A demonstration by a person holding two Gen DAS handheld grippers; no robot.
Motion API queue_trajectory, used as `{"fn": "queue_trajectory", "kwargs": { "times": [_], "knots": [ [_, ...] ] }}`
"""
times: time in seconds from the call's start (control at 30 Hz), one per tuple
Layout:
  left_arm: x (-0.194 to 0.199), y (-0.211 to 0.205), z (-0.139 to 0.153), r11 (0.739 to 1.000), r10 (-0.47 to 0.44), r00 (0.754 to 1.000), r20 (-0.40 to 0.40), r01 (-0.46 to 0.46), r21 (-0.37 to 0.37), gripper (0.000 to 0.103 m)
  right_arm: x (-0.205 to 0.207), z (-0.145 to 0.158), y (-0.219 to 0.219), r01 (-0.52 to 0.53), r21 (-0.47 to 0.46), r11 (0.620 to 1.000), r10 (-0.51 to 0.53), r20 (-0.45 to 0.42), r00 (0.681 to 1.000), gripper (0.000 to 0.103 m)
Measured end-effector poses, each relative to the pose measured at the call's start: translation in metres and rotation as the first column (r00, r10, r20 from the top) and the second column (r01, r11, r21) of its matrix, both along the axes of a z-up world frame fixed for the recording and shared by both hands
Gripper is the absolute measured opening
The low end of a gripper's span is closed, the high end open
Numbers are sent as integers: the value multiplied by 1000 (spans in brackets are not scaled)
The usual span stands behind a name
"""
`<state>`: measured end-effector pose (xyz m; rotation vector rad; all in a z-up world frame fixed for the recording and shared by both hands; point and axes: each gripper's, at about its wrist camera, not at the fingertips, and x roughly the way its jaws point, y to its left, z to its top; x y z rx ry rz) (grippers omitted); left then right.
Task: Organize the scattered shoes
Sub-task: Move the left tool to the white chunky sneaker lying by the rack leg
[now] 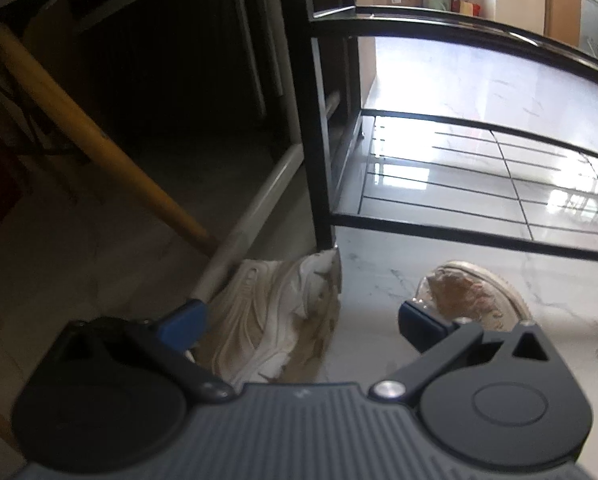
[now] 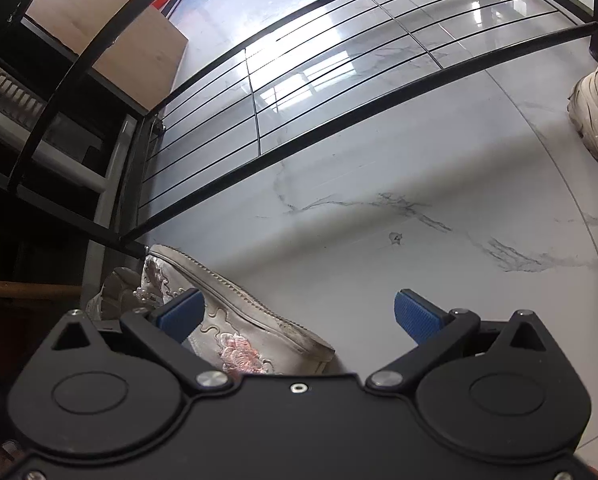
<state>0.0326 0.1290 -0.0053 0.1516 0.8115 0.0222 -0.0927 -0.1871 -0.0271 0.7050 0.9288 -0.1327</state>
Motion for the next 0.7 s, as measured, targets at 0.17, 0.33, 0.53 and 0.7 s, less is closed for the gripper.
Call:
{"fn": "queue_trajectory", "kwargs": {
  "times": [0.17, 0.33, 0.53, 0.7],
  "knots": [
    [6, 8, -5, 1000, 11, 1000, 0, -11, 20, 102, 1, -1, 2, -10, -6, 1000, 10, -7, 1000, 103],
    [18, 35, -12, 996, 46, 998, -47, -50, -77, 102, 1, -1, 2, -12, -10, 1000, 12, -9, 1000, 103],
    [34, 49, -29, 995, 16, 991, -130, -28, -92, 102, 2, -3, 2, -15, -5, 1000, 15, -15, 1000, 103],
    [36, 48, -39, 995, -15, 986, -168, -1, -97, 102, 3, -4, 3, -23, -4, 1000, 23, -24, 999, 103]
  ]
}}
